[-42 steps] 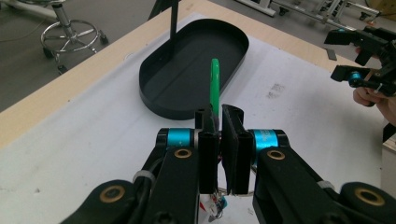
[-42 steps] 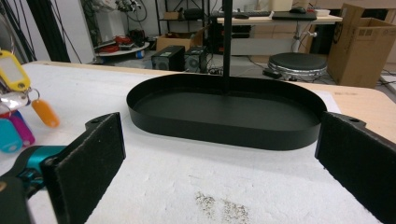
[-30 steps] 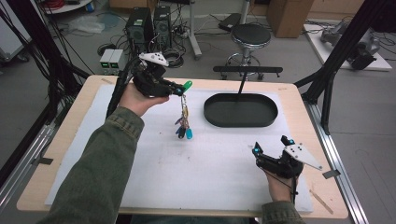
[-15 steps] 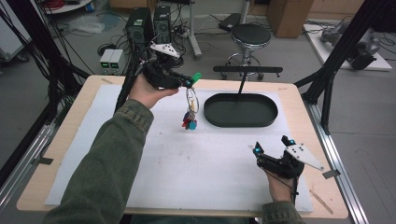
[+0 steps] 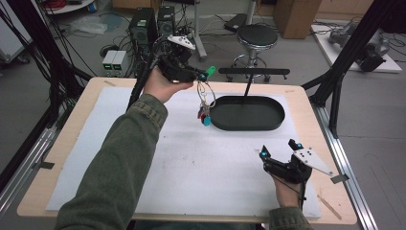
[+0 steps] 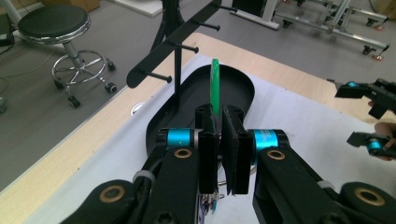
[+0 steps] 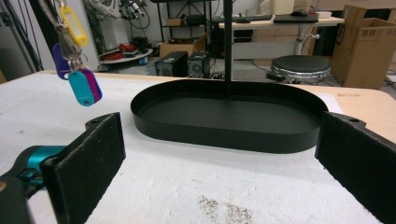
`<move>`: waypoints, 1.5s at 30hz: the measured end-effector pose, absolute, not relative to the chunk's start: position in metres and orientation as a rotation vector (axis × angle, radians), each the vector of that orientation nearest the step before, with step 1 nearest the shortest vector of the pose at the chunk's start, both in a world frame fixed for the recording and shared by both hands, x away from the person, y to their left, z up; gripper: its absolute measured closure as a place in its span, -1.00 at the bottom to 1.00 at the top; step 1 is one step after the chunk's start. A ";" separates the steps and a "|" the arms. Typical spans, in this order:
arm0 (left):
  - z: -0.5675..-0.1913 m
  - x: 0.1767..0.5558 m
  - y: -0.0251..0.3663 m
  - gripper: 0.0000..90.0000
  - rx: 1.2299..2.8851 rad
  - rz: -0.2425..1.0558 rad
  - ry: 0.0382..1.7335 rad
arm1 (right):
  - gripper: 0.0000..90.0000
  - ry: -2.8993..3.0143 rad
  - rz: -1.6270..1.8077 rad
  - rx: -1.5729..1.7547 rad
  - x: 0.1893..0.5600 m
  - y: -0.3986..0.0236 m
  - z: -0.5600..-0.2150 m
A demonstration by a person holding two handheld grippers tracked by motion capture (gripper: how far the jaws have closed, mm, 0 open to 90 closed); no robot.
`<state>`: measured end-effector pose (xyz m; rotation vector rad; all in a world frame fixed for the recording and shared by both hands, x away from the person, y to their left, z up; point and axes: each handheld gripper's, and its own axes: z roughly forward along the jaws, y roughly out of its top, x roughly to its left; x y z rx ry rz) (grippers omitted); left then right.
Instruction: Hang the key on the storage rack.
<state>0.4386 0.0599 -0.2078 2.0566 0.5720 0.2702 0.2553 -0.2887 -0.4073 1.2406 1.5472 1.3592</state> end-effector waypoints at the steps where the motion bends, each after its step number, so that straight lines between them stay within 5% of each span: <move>1: -0.208 0.440 0.059 0.89 2.062 0.275 0.572 | -0.99 1.549 1.360 1.244 0.255 -0.288 -0.407; 45: -0.219 0.486 0.015 0.89 2.045 0.281 0.649 | -0.99 1.531 1.379 1.266 0.253 -0.293 -0.409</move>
